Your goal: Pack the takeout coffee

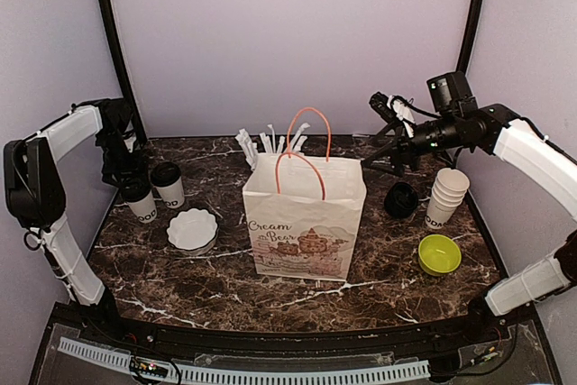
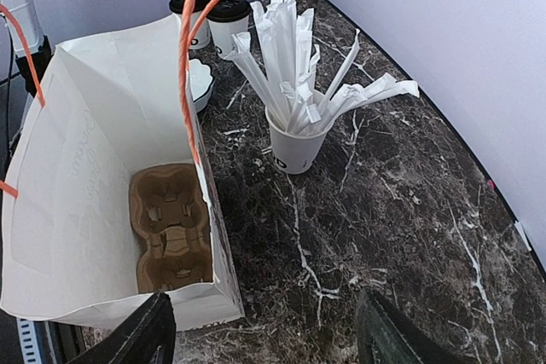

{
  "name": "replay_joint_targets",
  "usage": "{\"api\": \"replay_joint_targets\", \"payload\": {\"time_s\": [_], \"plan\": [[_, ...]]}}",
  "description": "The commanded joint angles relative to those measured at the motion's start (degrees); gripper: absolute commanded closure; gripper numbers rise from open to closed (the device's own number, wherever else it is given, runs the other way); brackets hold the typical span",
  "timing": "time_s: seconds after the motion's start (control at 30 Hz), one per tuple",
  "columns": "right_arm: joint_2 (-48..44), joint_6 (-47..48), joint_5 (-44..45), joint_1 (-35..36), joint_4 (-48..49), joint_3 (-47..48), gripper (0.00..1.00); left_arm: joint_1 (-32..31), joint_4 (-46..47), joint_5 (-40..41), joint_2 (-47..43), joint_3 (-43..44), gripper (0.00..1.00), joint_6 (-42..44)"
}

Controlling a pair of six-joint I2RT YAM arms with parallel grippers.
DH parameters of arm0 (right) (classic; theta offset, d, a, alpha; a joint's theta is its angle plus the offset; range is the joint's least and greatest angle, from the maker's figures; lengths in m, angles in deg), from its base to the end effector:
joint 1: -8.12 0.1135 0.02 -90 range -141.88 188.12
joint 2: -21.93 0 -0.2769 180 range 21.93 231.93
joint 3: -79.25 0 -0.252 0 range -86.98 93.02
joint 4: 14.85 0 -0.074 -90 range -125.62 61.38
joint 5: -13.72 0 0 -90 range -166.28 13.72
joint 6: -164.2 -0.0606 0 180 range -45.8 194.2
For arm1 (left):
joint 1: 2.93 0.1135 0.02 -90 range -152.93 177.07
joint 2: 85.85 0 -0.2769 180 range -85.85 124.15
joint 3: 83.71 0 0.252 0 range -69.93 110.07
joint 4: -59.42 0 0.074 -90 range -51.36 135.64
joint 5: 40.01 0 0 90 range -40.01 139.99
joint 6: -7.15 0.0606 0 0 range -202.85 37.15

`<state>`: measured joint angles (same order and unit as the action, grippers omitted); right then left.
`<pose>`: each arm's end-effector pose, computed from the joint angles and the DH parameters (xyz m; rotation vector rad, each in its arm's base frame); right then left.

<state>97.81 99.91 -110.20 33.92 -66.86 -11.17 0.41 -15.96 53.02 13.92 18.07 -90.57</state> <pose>0.2507 0.1588 0.3647 -1.2265 1.8075 0.6598 0.3565 0.0240 0.2663 -0.2855 2.8347 0.0594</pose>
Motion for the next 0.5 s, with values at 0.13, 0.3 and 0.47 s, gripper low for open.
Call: {"api": "replay_joint_targets", "payload": {"time_s": [0.13, 0.3, 0.47], "plan": [[-0.6, 0.6, -1.3, -0.1, 1.5, -0.7, 0.27, -0.5, -2.0, 0.3, 0.3, 1.8, 0.17, 0.0], [-0.2, 0.7, -1.6, -0.1, 1.4, -0.6, 0.27, -0.7, -1.6, 0.4, 0.1, 2.1, 0.18, 0.7], [-0.2, 0.7, -1.5, -0.1, 1.4, -0.7, 0.27, -0.7, -2.3, 0.2, 1.0, 1.8, 0.22, 0.5]]}}
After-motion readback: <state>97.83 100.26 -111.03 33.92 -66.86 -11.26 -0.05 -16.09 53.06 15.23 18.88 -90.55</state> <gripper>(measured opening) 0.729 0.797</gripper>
